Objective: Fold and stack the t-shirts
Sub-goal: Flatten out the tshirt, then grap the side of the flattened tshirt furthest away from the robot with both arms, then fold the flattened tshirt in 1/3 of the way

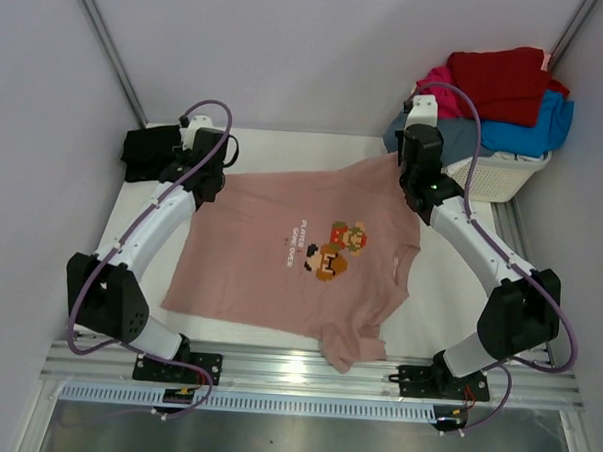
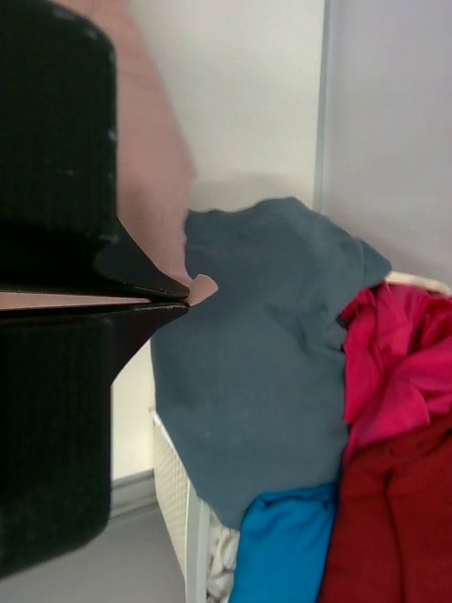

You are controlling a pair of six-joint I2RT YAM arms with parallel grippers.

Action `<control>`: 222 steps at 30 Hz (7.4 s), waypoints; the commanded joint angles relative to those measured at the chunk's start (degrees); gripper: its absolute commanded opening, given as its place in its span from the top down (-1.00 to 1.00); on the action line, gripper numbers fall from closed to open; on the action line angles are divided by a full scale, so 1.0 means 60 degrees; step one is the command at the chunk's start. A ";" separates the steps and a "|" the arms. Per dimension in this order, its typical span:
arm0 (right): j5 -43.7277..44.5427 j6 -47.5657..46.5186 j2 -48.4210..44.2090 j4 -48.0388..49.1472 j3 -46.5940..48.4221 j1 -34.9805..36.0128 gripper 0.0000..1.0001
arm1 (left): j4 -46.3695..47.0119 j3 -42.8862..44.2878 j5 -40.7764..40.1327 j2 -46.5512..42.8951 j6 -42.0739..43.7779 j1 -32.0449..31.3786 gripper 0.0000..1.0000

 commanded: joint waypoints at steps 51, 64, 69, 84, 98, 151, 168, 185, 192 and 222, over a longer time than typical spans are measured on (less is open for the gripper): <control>0.0489 0.1943 -0.1292 -0.0528 -0.0998 0.0147 1.00 | 0.1175 -0.1802 -0.1158 -0.2404 -0.0609 -0.0207 0.99; -0.0420 0.1958 0.2535 -0.0735 0.2944 -0.0718 1.00 | 0.0183 0.2560 -0.1056 0.2152 -0.0530 0.0804 0.99; -0.0786 0.1869 0.2931 -0.0294 0.2944 -0.0791 1.00 | 0.1248 0.2358 -0.1070 0.2314 0.0069 0.0892 0.99; -0.1636 0.1928 0.5185 -0.0453 0.6282 -0.1377 1.00 | 0.2732 0.3249 -0.0807 0.3075 0.1242 0.1873 0.99; -0.2939 0.2748 0.6681 -0.0644 0.7749 -0.2183 1.00 | 0.3611 0.4173 -0.1408 0.4102 0.2707 0.2181 0.99; -0.1271 0.3334 0.1115 0.1142 -0.2929 -0.0045 1.00 | 0.0272 -0.2756 -0.0456 -0.0616 -0.2741 0.1229 0.99; -0.1095 0.3920 0.1569 0.1275 -0.3413 0.0293 1.00 | -0.0242 -0.3429 0.0819 -0.0572 -0.4515 0.1961 0.99; -0.1300 0.3921 0.1175 0.1099 -0.3384 0.0585 1.00 | 0.2278 -0.1162 0.1215 0.0290 -0.1924 0.1947 0.99; -0.1007 0.3613 0.0984 0.1055 -0.3676 0.0790 1.00 | 0.5069 0.0881 0.2051 0.1099 0.0904 0.1932 0.99; -0.0992 0.3949 0.1788 0.0953 -0.3120 0.0790 1.00 | 0.1061 -0.1729 0.3456 0.0822 -0.2799 0.3309 0.99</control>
